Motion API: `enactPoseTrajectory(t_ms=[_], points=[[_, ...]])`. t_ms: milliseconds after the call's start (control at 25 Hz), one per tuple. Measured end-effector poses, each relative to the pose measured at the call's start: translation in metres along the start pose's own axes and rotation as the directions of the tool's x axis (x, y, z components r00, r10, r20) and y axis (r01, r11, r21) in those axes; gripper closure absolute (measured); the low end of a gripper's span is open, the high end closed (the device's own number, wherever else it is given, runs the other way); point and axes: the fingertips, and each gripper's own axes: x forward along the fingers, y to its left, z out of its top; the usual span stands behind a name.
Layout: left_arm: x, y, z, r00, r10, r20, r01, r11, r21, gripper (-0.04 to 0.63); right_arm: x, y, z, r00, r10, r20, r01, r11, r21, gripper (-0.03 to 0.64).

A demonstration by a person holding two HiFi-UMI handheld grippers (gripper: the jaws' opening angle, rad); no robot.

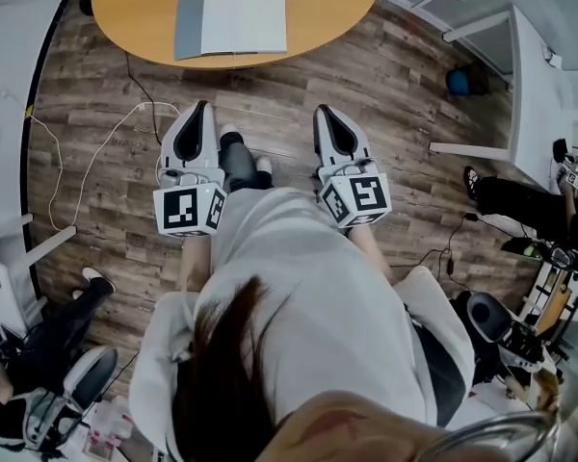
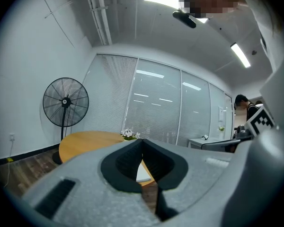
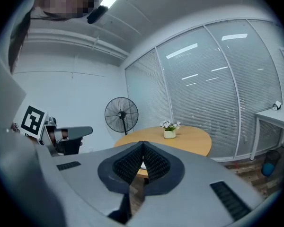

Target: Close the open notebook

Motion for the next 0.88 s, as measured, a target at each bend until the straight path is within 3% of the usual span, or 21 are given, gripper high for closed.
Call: enactPoseTrajectory(t_ms=[320,640,880], points=[[0.044,0.027,-0.003,0.999,-0.019,-0.026,0.019,1.0,-0.012,0.584,0.045,-0.005,0.009,0.999,0.032,0.013,-0.032,0.999,0.022,0.614],[0.113,0.087,0.008,0.997,-0.065,-0.051,0.065,0.998,0.009,0.584,0.134,-0.009,0.033,1.0,0.006,0.006,-0.006,1.0,0.018,0.614],[0.167,0.13,0.017,0.992,-0.104,-0.078,0.106,0.994,0.024,0.584,0.196,-0.023,0.052,0.997,-0.067,0.024,0.066,0.997,0.043,0.614]])
